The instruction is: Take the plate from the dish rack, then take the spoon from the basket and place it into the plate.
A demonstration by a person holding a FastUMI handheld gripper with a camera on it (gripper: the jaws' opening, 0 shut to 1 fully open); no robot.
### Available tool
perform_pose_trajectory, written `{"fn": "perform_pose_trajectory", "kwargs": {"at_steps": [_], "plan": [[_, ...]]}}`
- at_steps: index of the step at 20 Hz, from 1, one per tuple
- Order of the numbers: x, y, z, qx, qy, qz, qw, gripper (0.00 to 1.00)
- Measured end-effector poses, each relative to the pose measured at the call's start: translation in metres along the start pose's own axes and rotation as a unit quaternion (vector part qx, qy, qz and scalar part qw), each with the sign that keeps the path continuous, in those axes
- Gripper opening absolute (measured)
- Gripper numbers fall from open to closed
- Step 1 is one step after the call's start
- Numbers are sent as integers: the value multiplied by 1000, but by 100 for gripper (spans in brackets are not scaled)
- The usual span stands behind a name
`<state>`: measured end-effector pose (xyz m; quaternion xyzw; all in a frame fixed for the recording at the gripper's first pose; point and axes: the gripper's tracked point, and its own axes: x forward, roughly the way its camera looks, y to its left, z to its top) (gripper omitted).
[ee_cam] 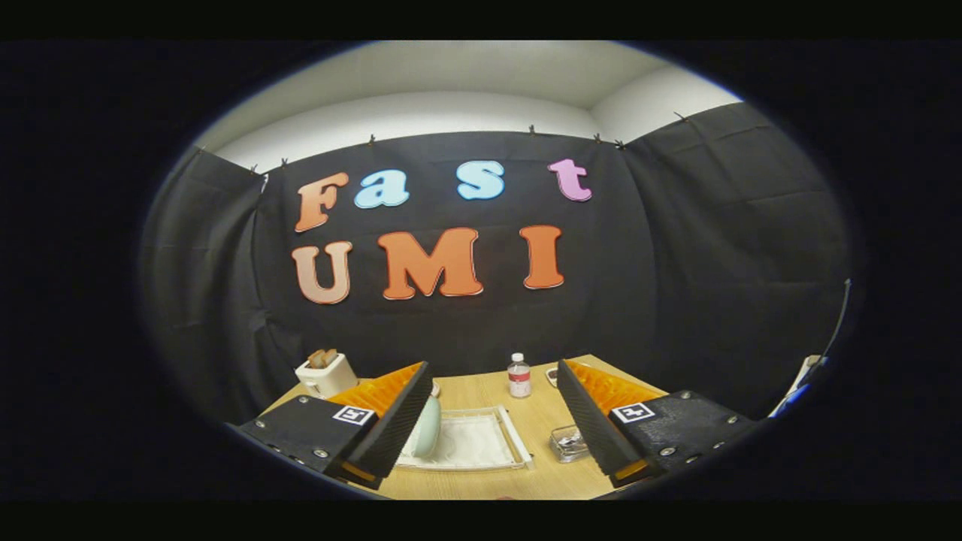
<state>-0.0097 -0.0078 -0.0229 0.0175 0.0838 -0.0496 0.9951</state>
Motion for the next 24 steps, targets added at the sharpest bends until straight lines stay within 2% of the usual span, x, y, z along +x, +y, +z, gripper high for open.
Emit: {"fn": "perform_pose_trajectory", "kwargs": {"at_steps": [6, 13, 20, 24], "plan": [[14, 12, -16, -19, 16, 12, 1000, 99], [38, 45, -67, -14, 92, 55, 994, 99], [70, 75, -114, -19, 150, 76, 986, 99], [89, 89, -144, -27, 188, 75, 979, 99]]}}
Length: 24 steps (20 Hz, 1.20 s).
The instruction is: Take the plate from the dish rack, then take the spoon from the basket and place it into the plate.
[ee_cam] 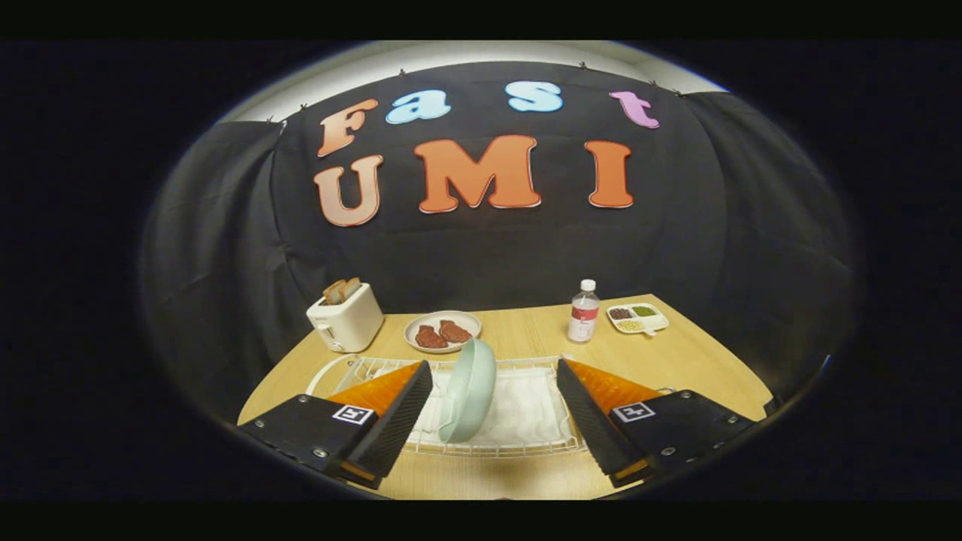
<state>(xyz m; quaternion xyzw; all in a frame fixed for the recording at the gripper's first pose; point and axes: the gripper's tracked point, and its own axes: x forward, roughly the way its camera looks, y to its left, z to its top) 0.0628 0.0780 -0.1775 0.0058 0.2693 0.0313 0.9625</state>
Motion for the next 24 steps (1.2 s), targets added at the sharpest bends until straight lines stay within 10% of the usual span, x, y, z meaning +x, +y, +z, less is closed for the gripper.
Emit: {"fn": "perform_pose_trajectory", "kwargs": {"at_steps": [12, 16, 19, 24], "plan": [[73, 10, -53, -13, 119, -33, 992, 93], [82, 7, -65, -6, 151, -49, 987, 74], [84, 4, -69, 3, 169, -68, 983, 35], [87, 3, -57, -22, 164, -106, 981, 23]]}}
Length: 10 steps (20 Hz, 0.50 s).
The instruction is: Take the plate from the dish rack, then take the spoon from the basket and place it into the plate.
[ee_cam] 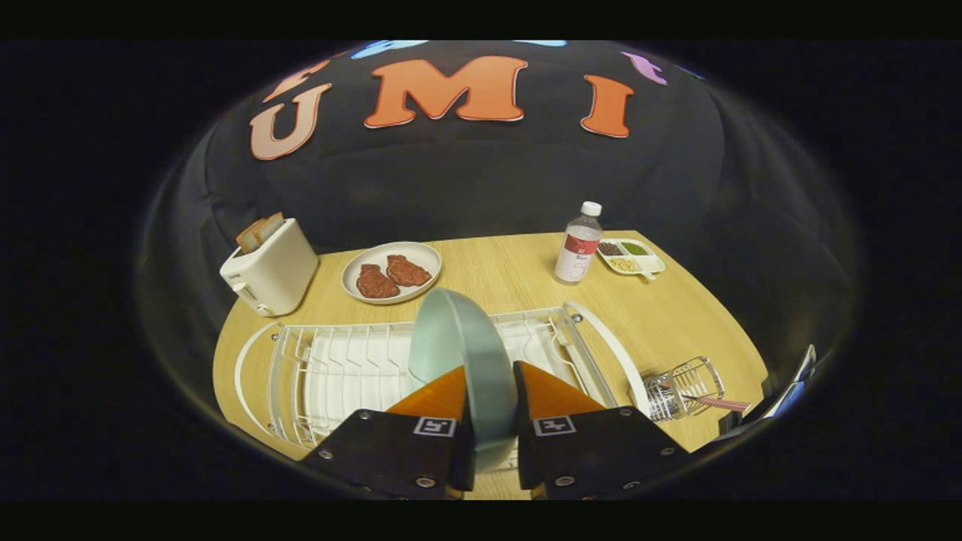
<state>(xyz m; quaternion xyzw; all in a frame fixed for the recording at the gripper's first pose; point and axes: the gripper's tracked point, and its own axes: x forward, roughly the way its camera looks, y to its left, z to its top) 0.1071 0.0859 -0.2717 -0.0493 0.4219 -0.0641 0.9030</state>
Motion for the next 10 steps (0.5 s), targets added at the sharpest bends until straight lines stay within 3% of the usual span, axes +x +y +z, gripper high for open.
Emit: {"fn": "perform_pose_trajectory", "kwargs": {"at_steps": [6, 10], "plan": [[-16, 10, 26, -70, -43, -31, 996, 23], [-25, 0, 36, -62, -58, -42, 996, 23]]}}
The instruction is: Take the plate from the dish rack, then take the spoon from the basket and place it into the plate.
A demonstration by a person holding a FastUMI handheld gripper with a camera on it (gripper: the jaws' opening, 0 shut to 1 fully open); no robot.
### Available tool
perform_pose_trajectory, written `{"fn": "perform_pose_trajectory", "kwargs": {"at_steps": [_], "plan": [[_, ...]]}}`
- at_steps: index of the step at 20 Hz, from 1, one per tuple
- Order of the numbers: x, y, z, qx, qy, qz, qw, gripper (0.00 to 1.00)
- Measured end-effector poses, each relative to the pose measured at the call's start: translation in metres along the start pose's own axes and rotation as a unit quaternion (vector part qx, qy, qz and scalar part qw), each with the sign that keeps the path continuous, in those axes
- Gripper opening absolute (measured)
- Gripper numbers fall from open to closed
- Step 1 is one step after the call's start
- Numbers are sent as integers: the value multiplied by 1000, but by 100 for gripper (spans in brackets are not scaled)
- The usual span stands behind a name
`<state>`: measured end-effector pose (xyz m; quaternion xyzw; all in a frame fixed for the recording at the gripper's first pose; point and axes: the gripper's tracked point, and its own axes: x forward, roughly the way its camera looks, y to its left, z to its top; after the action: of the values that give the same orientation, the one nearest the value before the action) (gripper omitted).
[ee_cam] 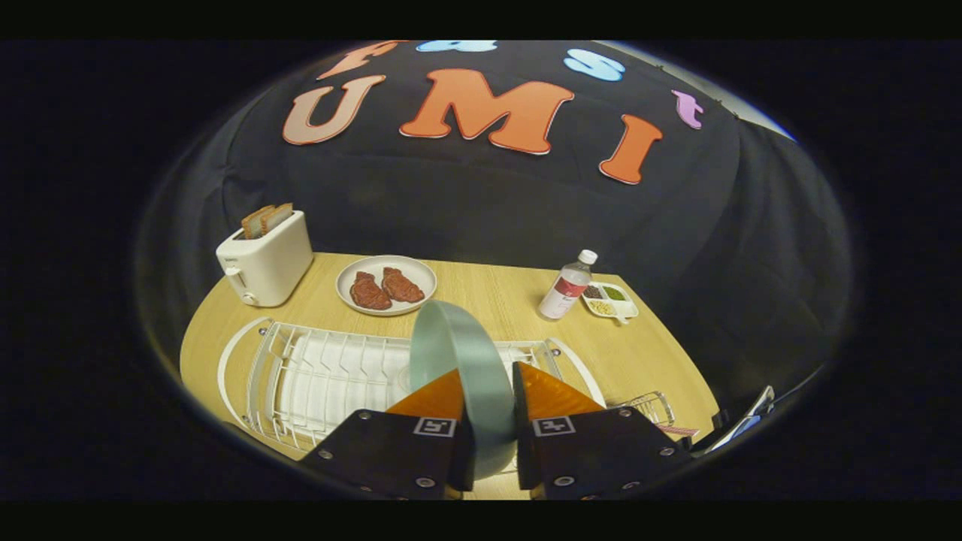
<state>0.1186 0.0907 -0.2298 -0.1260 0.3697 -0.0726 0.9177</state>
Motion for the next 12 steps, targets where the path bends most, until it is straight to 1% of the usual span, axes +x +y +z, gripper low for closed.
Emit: {"fn": "perform_pose_trajectory", "kwargs": {"at_steps": [5, 8, 12], "plan": [[-20, -20, 9, 54, -11, 9, 998, 22], [-35, -34, 10, 93, -11, 24, 995, 22], [-58, -53, 2, 149, -6, 51, 988, 23]]}}
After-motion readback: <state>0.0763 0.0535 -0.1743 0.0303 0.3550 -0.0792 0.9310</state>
